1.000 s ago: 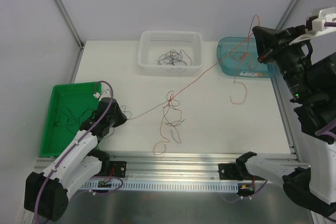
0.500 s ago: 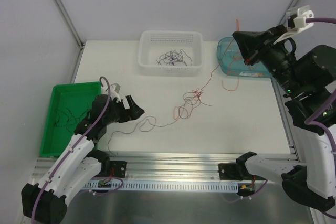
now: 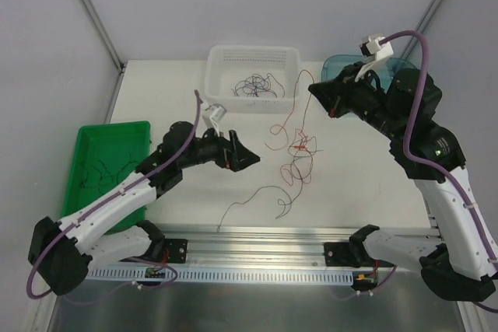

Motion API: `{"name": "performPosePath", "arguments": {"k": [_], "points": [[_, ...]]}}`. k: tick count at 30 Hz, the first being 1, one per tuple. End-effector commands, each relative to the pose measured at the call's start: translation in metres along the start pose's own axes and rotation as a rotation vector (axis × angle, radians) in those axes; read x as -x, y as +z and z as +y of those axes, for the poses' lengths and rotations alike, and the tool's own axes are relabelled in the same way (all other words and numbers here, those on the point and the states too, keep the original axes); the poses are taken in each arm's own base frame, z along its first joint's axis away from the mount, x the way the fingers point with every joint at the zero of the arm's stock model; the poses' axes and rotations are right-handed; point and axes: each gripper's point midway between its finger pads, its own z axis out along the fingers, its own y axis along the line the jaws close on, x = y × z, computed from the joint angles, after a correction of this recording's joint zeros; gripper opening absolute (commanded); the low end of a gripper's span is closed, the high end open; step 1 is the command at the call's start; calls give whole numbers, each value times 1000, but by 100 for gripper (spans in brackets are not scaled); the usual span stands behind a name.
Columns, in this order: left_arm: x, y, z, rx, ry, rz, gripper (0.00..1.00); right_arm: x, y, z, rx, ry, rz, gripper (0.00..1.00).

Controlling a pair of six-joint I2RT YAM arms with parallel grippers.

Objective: Untangle the cables
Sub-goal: Untie the cable.

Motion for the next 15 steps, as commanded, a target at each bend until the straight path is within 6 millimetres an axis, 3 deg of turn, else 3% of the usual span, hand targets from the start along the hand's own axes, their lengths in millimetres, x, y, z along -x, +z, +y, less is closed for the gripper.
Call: {"name": "performPosePath", "arguments": {"k": [1,2,3,4,6,8,10,15], "points": [[17,35,-37,-105,106,-79,93,18,-16,7,1,23,-82,1],[20,45,-33,-74,136,-107,93,19,-17,5,-20,51,-90,1],[24,53,-42,-99,164,-143,93,20,-17,5,-24,56,-93,1],[10,69,-40,-86,175,-116,93,22,-18,6,-27,62,-100,1],[14,85,-39,-63,223,-166,93,22,-18,8,-25,68,-97,1],[1,105,-30,-29,254,-153,93,20,-18,10,-23,70,-88,1],[1,121,-15,43,266,-200,93,21,-19,11,-21,75,-94,1],[-6,143,15,163,297,-242,91,19,-22,18,5,101,-100,1]]}}
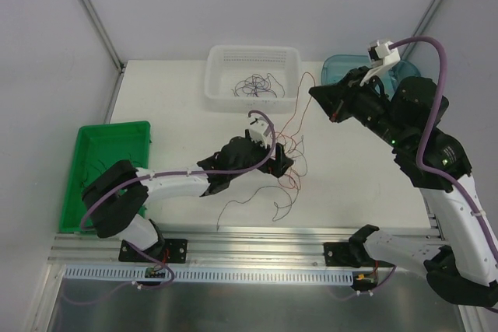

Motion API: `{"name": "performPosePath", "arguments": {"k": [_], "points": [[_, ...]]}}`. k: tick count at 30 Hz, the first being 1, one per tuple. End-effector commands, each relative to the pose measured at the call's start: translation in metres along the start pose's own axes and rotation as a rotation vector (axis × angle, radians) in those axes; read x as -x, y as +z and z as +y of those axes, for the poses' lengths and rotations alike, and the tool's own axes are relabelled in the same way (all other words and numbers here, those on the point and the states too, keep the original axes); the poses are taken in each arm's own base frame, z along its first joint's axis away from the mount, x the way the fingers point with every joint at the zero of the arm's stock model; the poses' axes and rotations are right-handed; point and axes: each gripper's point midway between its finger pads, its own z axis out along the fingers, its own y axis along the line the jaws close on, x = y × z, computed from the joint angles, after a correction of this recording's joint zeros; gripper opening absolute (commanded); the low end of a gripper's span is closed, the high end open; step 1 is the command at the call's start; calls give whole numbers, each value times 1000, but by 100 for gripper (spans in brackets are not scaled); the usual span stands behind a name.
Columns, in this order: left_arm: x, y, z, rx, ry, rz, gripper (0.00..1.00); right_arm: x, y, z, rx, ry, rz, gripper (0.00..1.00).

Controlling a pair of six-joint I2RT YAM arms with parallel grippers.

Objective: Untangle the cables
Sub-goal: Untie the cable.

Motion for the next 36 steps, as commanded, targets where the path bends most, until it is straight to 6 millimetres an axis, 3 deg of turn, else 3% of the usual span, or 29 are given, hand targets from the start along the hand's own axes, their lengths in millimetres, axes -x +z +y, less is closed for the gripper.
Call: {"name": "performPosePath", "arguments": {"k": [1,3,8,10,12,13,14,15,16,17,18,20,22,23,24,26,27,34,36], "points": [[41,20,11,97,48,-193,91,15,-9,9,25,35,-67,1],[40,28,12,102,62,-196,86,14,-10,14,49,45,-63,1],[13,47,19,110,77,-142,73,13,-13,18,62,38,-57,1],[2,49,23,117,71,-118,58,13,-17,14,45,7,-57,1],[-9,46,27,123,57,-95,45,16,-19,-3,-42,-24,-75,1],[-9,42,28,126,52,-97,31,12,-21,-12,-79,-72,-61,1],[-17,36,32,136,46,-81,25,12,-22,-29,-167,-94,-66,1],[-18,30,35,148,43,-83,19,11,-24,-39,-221,-111,-58,1],[-9,22,32,143,38,-106,4,0,-22,-52,-279,-133,-12,1],[-15,13,36,154,34,-92,0,-3,-23,-66,-351,-162,2,1],[-1,2,32,151,24,-120,0,-8,-23,-74,-384,-171,26,1],[-6,-12,34,178,-8,-70,0,-30,-18,-85,-422,-186,113,1],[7,-25,25,162,-50,-66,0,-61,-11,-89,-419,-174,220,5],[2,-30,24,181,-82,-15,0,-79,-1,-81,-357,-158,285,9],[4,-34,20,174,-103,-2,0,-101,4,-80,-335,-132,347,26],[8,-43,10,158,-172,23,0,-130,10,-66,-243,-94,434,48],[8,-46,9,158,-196,29,0,-153,11,-65,-222,-89,489,50],[16,-67,6,138,-406,32,0,-207,4,-14,100,-54,526,51],[16,-72,6,138,-433,29,0,-210,1,-3,175,-44,501,50]]}}
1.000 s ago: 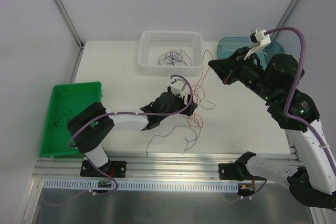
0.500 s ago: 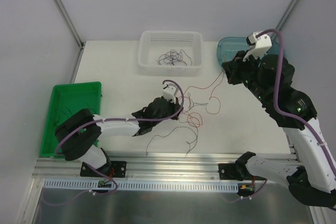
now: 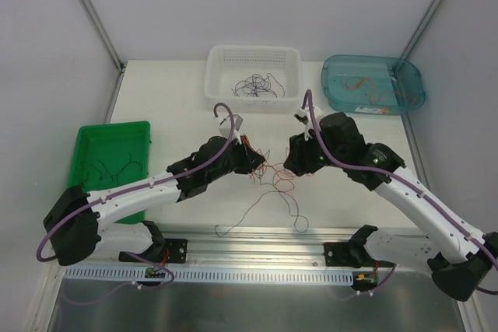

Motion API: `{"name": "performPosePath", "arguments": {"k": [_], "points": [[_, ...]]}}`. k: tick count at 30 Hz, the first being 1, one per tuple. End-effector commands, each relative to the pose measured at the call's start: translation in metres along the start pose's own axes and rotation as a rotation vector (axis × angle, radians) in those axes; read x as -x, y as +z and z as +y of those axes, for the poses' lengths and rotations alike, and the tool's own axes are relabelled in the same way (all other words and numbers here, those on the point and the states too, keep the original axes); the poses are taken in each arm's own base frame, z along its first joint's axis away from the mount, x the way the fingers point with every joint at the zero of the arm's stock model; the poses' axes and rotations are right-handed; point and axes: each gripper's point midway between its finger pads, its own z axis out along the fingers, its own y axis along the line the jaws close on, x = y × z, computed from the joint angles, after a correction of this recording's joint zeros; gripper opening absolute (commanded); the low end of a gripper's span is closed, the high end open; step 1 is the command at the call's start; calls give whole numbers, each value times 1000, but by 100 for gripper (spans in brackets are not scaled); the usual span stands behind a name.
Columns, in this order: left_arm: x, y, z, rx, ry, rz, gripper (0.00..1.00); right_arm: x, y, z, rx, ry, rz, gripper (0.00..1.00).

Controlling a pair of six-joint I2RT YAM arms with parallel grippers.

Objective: Untangle the cables
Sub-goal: Untie the cable.

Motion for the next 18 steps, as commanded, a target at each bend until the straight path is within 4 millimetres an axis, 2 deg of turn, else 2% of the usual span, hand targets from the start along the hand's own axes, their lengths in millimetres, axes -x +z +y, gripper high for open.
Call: {"name": "performPosePath", "arguments": {"k": [1,2,4,5,9,14,18], "points": [[0,-13,-3,-11,-111,24,0,22,-19,43,233,-45,-168,51],[1,-14,-3,-16,-122,22,0,7,-12,45,262,-44,-142,51],[-2,-18,-6,-31,-147,37,0,10,-9,49,300,-58,-189,52],[-1,-19,-6,-36,-157,39,0,-2,0,48,310,-57,-167,52],[-2,-24,-5,-33,-201,47,0,-8,15,59,387,-65,-159,52],[0,-30,-6,-39,-222,47,0,-21,39,47,344,-79,-141,52],[4,-32,-10,-52,-233,44,0,-26,53,48,363,-86,-135,52]]}}
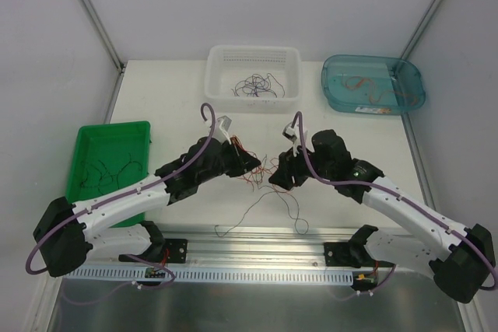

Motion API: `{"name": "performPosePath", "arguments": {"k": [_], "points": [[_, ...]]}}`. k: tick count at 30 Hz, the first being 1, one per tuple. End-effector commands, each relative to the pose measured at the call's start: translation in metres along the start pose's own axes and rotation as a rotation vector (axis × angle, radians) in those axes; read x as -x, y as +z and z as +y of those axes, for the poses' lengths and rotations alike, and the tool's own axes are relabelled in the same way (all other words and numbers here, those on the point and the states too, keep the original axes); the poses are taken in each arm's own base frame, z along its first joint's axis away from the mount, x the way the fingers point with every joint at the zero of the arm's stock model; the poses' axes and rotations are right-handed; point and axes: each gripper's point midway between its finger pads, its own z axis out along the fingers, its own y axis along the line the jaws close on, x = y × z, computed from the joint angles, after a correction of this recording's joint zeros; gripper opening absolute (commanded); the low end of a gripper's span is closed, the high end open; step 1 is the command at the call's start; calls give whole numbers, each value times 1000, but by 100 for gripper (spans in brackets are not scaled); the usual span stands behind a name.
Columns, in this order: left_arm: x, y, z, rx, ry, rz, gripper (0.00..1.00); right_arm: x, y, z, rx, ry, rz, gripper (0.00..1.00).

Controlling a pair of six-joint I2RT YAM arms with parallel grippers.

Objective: Untangle the cables
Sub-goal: Untie the cable.

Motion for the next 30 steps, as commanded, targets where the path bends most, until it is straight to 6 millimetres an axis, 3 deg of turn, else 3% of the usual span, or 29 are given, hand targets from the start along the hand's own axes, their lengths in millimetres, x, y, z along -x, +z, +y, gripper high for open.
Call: {"name": "performPosePath", "arguments": {"k": [1,7,9,10,13,15,17,22,26,28,30], "points": [[5,-7,-10,-38,-32,-4,0,17,11,7,61,-56,-75,52],[1,-10,-17,-68,-42,30,0,15,27,-5,34,-66,-85,47],[3,-12,-17,-69,-52,24,0,13,30,0,67,-64,-72,42],[3,-13,-16,-67,-61,24,0,10,31,1,79,-59,-60,38],[5,-15,-12,-67,-81,26,0,13,31,0,71,-68,-73,8],[12,-17,-7,-63,-99,13,0,10,25,-3,49,-80,-61,1],[12,-20,1,-48,-111,20,0,12,15,-8,10,-91,-71,1],[24,-28,44,63,-186,-14,0,23,-23,-27,-104,-60,-84,1],[29,-36,60,98,-190,-58,0,34,-49,-24,-141,-73,-68,1],[32,-38,66,123,-161,-76,0,56,-66,-20,-170,-93,-130,1],[27,-40,86,212,-140,-66,0,68,-80,-21,-214,-91,-166,1]]}}
